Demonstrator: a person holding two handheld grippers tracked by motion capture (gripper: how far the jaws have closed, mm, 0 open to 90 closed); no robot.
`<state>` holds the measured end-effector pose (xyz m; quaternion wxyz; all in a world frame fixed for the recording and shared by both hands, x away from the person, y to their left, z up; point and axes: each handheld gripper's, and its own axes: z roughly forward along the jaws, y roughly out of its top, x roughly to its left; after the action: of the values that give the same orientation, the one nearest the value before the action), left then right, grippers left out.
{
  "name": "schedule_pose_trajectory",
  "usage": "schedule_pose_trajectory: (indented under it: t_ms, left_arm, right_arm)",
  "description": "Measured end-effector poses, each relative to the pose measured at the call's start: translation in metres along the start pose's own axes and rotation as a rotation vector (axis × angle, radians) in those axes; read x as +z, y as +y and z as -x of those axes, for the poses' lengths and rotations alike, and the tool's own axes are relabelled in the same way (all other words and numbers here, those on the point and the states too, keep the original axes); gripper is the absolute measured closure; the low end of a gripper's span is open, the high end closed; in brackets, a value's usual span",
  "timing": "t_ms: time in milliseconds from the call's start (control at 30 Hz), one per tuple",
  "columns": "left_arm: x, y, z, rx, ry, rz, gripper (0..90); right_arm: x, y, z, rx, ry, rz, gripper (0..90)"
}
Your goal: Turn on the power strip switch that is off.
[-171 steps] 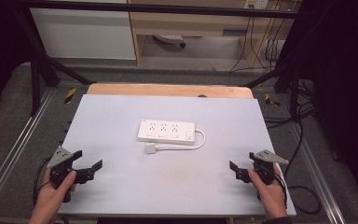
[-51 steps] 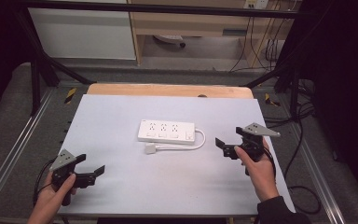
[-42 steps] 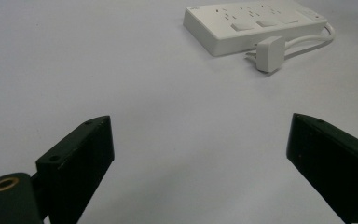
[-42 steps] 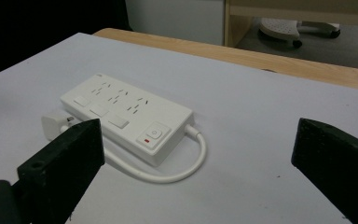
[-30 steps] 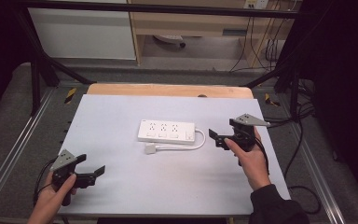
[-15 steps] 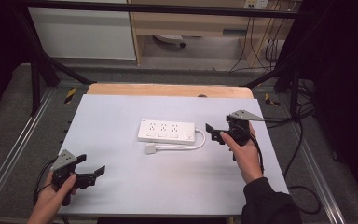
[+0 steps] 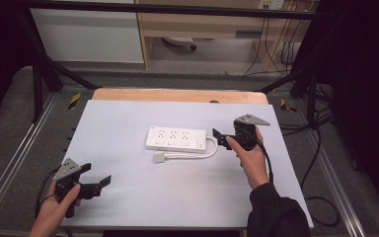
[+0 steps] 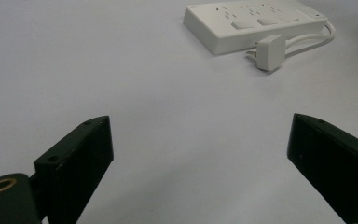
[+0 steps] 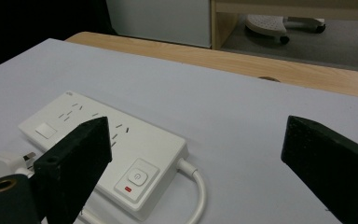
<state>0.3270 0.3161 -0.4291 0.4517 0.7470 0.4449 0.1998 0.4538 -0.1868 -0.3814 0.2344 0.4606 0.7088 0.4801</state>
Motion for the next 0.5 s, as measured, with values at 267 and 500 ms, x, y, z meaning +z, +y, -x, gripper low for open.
schedule_pose_trajectory:
  t_ms: [267, 500]
  left_arm:
    - [0.000, 0.000, 0.000, 0.001, 0.002, 0.000, 7.0]
    - [0.000, 0.000, 0.000, 0.001, 0.003, 0.000, 7.0]
  right_arm:
    - [0.011, -0.002, -0.005, -0.020, 0.008, -0.023, 18.0]
    - [0.018, -0.002, -0.009, -0.022, 0.018, -0.032, 28.4]
